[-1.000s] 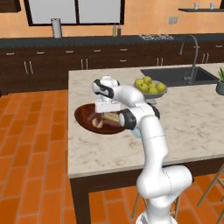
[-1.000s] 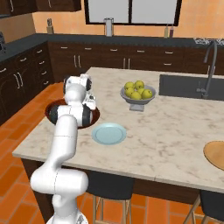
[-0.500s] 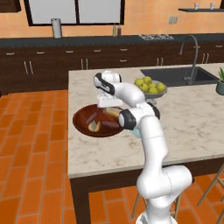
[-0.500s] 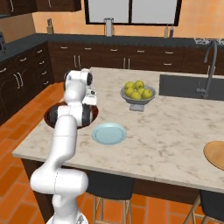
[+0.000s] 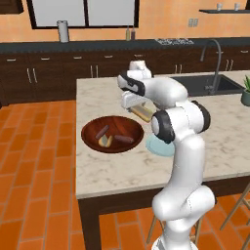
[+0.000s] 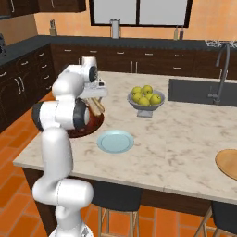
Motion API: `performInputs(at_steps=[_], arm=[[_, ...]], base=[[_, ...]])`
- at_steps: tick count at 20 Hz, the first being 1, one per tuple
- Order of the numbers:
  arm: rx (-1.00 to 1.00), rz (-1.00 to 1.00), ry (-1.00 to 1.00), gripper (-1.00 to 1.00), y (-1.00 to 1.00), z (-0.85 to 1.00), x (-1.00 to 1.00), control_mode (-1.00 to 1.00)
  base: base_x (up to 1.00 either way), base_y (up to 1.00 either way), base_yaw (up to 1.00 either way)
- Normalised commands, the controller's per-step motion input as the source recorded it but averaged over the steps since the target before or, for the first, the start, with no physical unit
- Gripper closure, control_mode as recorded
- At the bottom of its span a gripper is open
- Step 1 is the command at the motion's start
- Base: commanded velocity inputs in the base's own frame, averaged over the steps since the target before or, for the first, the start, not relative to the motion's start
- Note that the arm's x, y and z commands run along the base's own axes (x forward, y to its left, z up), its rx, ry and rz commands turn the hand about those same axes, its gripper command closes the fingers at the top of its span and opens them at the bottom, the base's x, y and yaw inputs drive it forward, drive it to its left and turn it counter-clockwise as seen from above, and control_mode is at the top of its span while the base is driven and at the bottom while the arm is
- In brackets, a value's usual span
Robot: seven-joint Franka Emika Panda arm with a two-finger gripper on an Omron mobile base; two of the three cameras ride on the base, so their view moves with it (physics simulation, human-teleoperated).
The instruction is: Place one bun and one sausage from the bowl on each plate.
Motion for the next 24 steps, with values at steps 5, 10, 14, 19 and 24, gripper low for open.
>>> performInputs(at_steps=[5,10,14,19,24], arm=[[0.24,-0.04,-0.36,1.00,-1.00,0.13,-0.80,-1.00],[0.38,-0.01,0.35,1.00,-1.00,0.84,-0.08,-1.00],[0.08,-0.02,0.23,1.00,-1.00,-0.44,0.23,-1.00],[-0.01,0.01,-0.12,1.00,-0.52,-0.99,0.14,-1.00],[0.00,0.03,-0.15,1.00,-0.04,-0.91,0.10,-1.00]], base=[[0.00,0.00,0.00],[0.00,0.00,0.00],[0.00,0.00,0.00],[0.00,0.00,0.00],[0.00,0.00,0.00]])
